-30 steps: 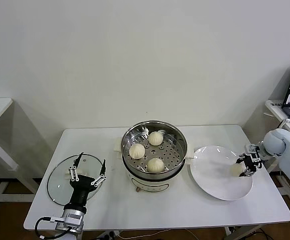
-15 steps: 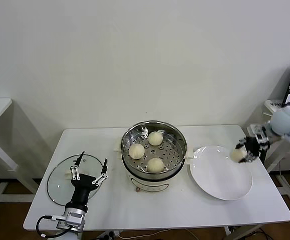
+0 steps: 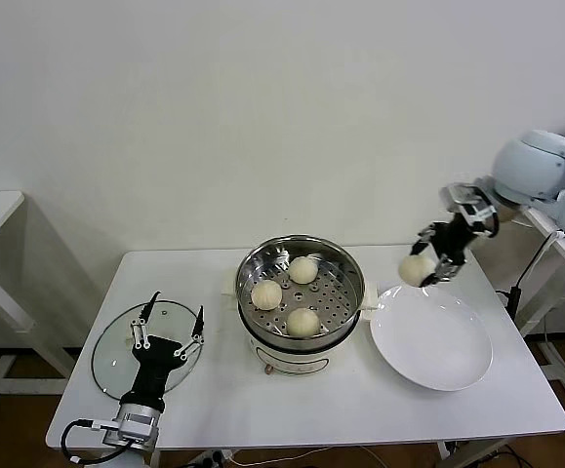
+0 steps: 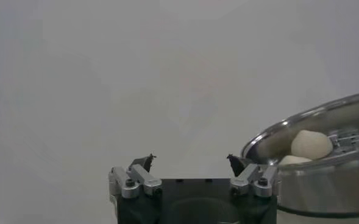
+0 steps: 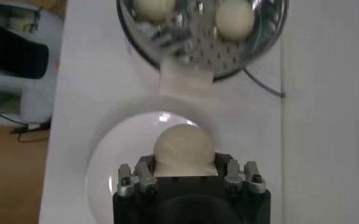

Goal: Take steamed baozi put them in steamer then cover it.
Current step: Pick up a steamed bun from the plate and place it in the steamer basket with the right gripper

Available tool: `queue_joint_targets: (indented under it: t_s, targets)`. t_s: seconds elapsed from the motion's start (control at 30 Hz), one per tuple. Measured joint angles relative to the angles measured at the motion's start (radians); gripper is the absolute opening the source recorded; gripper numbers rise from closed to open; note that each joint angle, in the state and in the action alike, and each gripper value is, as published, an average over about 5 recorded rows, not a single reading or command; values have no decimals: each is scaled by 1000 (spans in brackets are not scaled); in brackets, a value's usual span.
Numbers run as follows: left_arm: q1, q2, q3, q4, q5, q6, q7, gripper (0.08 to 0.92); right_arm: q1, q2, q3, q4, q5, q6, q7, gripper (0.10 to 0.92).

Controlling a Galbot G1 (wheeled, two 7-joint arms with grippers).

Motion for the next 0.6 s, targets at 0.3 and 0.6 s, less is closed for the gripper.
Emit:
queue_joint_targets:
  t_s: [0.3, 0.6]
  targets:
    - [-9, 0, -8, 6, -4, 0, 0, 823, 9, 174, -33, -36, 57, -52, 21, 657]
    - [-18, 4, -24, 22, -16, -1, 3, 823, -85, 335, -5, -155, 36, -62, 23, 654]
